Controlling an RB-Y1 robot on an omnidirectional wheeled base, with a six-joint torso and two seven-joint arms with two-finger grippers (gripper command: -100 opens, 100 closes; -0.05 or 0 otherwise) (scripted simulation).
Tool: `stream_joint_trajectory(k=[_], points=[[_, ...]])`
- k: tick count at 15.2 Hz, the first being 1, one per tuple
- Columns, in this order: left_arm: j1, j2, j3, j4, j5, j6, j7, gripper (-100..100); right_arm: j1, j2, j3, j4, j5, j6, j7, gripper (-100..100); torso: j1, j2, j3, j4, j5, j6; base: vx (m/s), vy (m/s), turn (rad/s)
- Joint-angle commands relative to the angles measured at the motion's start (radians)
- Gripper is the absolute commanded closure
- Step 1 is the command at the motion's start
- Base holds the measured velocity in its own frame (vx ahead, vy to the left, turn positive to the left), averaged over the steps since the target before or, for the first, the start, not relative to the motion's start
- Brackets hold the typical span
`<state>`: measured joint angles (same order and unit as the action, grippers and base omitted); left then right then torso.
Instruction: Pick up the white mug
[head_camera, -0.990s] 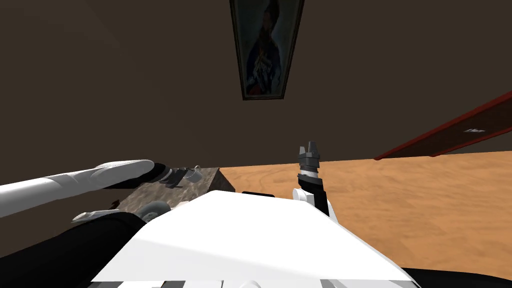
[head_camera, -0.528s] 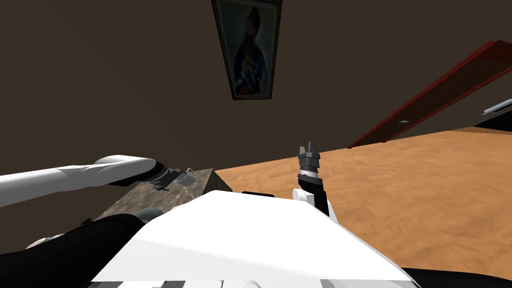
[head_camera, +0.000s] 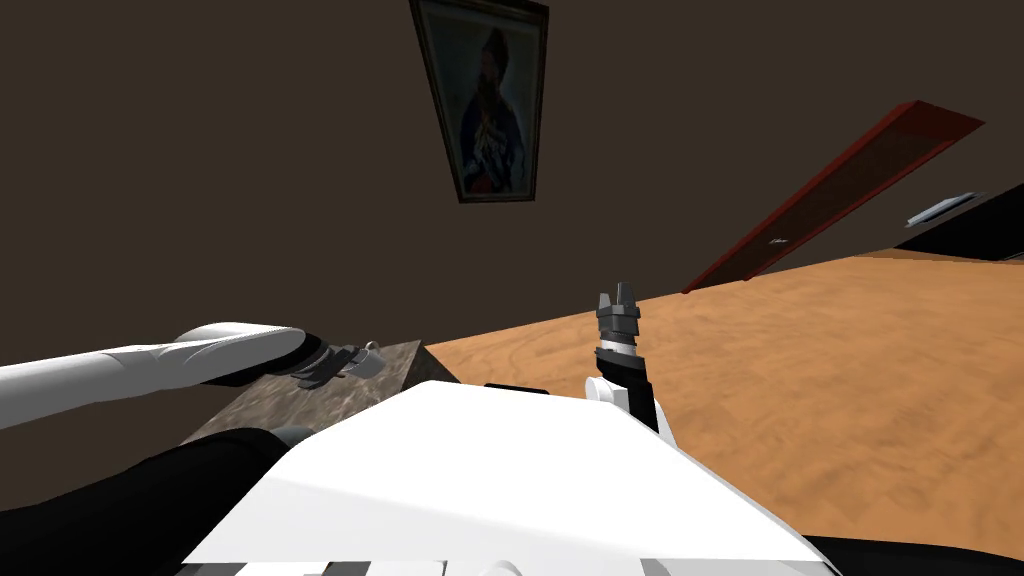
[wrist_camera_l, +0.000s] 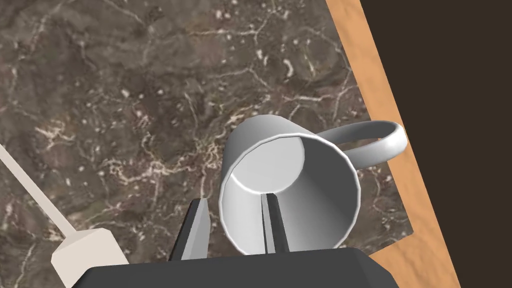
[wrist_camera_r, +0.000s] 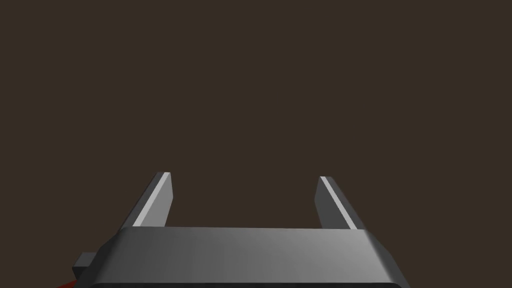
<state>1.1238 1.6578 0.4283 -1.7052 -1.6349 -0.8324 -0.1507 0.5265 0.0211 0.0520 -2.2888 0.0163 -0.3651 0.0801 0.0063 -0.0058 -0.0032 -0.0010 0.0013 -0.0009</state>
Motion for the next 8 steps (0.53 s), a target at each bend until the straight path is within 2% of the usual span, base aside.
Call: stream_joint_trajectory(k=[1,3,4,7,8], points=[[0.0,0.0,0.0,0.0,0.0,0.0,0.0,100,0.0,0.0,0.0,0.0,0.0,0.0,0.0,0,0.0,0.0,0.0,0.0,0.0,0.0,0.0,0.002,0.018],[0.0,0.0,0.0,0.001,0.0,-0.001,0.001,100,0.0,0.0,0.0,0.0,0.0,0.0,0.0,0,0.0,0.0,0.0,0.0,0.001,0.001,0.0,0.0,0.0],[-0.001,0.013,0.028,-0.008,0.008,-0.025,0.001,100,0.0,0.0,0.0,0.0,0.0,0.0,0.0,0,0.0,0.0,0.0,0.0,0.001,0.001,-0.011,0.006,0.113],[-0.005,0.031,0.056,-0.016,0.021,-0.052,0.003,100,0.0,0.0,0.0,0.0,0.0,0.0,0.0,0,0.001,0.002,0.001,0.001,0.001,0.0,-0.023,0.01,0.133],[-0.005,0.025,0.041,-0.011,0.016,-0.037,0.002,100,0.0,0.0,0.0,0.0,0.0,0.0,0.0,0,0.0,0.002,0.001,0.001,0.0,0.001,-0.012,0.003,0.027]])
